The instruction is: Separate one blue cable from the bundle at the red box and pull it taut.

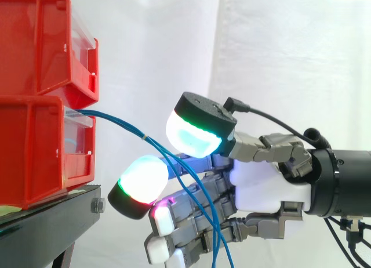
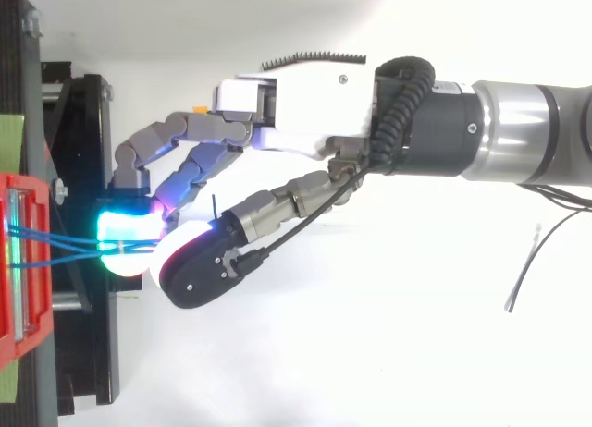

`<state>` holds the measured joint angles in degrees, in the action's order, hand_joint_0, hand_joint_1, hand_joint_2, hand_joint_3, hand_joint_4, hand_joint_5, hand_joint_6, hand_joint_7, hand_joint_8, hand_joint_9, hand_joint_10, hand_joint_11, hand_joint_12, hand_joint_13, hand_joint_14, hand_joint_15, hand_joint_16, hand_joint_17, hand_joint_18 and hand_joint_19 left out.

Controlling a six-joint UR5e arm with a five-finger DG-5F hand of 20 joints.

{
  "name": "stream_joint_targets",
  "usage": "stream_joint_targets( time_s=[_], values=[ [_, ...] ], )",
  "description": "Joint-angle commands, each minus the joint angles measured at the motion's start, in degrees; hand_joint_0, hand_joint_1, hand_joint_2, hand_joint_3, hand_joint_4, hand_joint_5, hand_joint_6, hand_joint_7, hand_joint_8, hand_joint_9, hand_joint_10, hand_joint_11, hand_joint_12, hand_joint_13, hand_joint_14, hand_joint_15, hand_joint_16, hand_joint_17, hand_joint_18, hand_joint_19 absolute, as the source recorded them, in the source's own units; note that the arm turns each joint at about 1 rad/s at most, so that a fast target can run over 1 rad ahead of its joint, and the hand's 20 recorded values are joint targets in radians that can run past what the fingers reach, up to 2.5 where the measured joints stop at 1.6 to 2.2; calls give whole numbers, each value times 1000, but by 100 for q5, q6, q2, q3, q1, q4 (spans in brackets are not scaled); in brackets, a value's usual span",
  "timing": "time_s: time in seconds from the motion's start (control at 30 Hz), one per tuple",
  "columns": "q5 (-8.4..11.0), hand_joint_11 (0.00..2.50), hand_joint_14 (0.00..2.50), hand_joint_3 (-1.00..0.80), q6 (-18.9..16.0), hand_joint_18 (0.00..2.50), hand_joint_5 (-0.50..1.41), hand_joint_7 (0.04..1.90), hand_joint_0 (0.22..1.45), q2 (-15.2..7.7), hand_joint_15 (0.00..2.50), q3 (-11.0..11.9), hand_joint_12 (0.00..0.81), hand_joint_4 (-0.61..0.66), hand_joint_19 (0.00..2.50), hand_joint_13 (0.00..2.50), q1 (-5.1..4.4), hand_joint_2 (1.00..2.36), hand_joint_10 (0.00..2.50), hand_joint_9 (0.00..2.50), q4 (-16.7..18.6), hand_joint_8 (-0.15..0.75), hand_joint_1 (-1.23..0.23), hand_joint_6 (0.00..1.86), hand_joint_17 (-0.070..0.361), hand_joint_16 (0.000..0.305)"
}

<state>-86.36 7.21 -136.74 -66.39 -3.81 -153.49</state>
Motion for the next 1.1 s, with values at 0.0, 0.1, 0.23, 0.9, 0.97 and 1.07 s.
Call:
stream_joint_targets(
  time_s=[0.0,0.1,0.23,0.9,0.97,1.07],
  values=[
    [-39,792,23,-416,-88,558,-198,1013,585,-28,594,4,370,141,682,772,11,1007,21,815,38,290,-605,690,108,48],
    [-65,785,23,-393,-114,561,-197,1012,597,-28,602,30,370,137,691,776,11,1008,20,822,21,292,-618,694,108,48],
    [-136,797,24,-364,-105,561,-198,1006,609,-28,602,74,367,132,692,781,11,1010,20,823,21,291,-629,703,108,48],
    [-285,811,23,-382,-97,580,-212,950,602,-28,622,135,367,133,718,787,55,1009,21,830,109,289,-669,776,109,49],
    [-303,818,24,-407,-79,581,-213,938,593,-37,617,127,372,136,717,790,64,1007,21,830,126,291,-659,778,110,49],
    [-303,810,22,-423,-9,584,-214,933,586,-37,622,127,371,137,707,790,73,1006,18,830,135,291,-647,779,111,49]
  ],
)
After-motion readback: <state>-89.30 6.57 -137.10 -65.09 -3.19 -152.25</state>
